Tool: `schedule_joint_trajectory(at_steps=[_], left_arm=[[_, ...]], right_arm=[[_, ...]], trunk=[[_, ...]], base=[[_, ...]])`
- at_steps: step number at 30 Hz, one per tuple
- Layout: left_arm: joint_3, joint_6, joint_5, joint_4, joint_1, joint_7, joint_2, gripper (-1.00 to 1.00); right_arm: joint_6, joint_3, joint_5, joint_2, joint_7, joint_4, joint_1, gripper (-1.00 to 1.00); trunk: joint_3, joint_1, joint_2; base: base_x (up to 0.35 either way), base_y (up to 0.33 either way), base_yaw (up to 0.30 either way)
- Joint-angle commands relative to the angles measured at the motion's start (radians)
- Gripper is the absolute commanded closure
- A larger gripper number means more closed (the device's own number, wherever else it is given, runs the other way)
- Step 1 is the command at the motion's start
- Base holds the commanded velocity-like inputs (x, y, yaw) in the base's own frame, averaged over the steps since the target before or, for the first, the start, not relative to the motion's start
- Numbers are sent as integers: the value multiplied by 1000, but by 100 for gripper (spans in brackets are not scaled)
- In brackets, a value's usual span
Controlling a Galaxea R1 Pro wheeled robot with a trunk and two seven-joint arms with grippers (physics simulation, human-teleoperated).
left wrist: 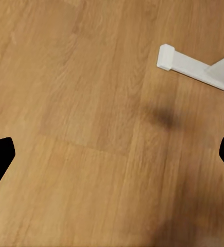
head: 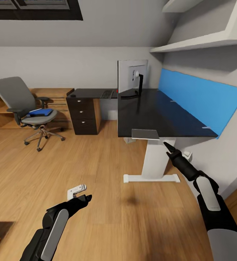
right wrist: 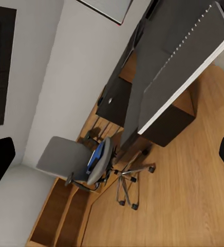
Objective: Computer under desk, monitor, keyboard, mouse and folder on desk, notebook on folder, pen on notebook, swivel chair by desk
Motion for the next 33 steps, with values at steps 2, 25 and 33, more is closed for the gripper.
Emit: schedule_joint_trajectory(at_steps=[2, 25, 33], left_arm=[[0, 2, 11, -1, 0, 10, 0, -100], [-1, 2, 11, -1, 0, 10, 0, -100], [-2, 2, 11, 20, 0, 6, 0, -100]], right_arm=[[7, -2, -5, 1, 2, 0, -1, -100], [4, 10, -4, 18, -3, 19, -1, -100], [3, 12, -7, 22, -14, 19, -1, -100]], trunk=[[-7, 8, -15], [-79, 96, -176], [-82, 100, -183]], base=[[0, 0, 0], [0, 0, 0], [0, 0, 0]])
